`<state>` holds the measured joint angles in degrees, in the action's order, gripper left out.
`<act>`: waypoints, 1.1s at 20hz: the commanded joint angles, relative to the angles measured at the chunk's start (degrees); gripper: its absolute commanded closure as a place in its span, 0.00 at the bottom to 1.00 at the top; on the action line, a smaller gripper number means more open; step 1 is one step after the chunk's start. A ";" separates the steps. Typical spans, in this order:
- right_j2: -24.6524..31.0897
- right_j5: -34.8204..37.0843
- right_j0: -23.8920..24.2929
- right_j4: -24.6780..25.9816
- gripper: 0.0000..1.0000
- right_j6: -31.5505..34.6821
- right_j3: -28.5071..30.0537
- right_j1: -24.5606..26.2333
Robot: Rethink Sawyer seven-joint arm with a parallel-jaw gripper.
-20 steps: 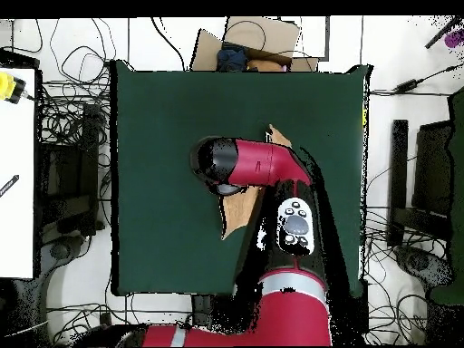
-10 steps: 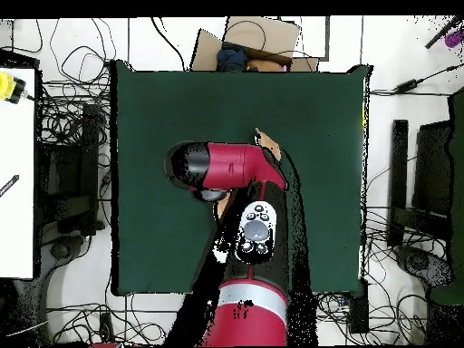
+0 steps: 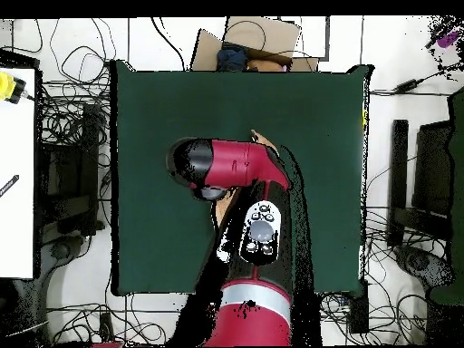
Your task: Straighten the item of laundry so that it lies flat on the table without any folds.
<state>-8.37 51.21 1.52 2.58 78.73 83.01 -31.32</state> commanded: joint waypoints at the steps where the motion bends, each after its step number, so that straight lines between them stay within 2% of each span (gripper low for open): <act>1: 1.74 -0.20 1.71 -3.20 1.00 13.74 2.55 -0.66; 6: 0.85 0.95 1.07 -3.40 1.00 14.30 1.96 -0.92; 8: 0.64 2.69 0.63 -3.29 1.00 14.64 -0.02 -0.37; 22: 0.20 26.70 -0.61 -1.47 1.00 15.98 -23.19 6.63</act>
<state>-8.37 71.15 2.03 1.86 78.73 66.67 -27.42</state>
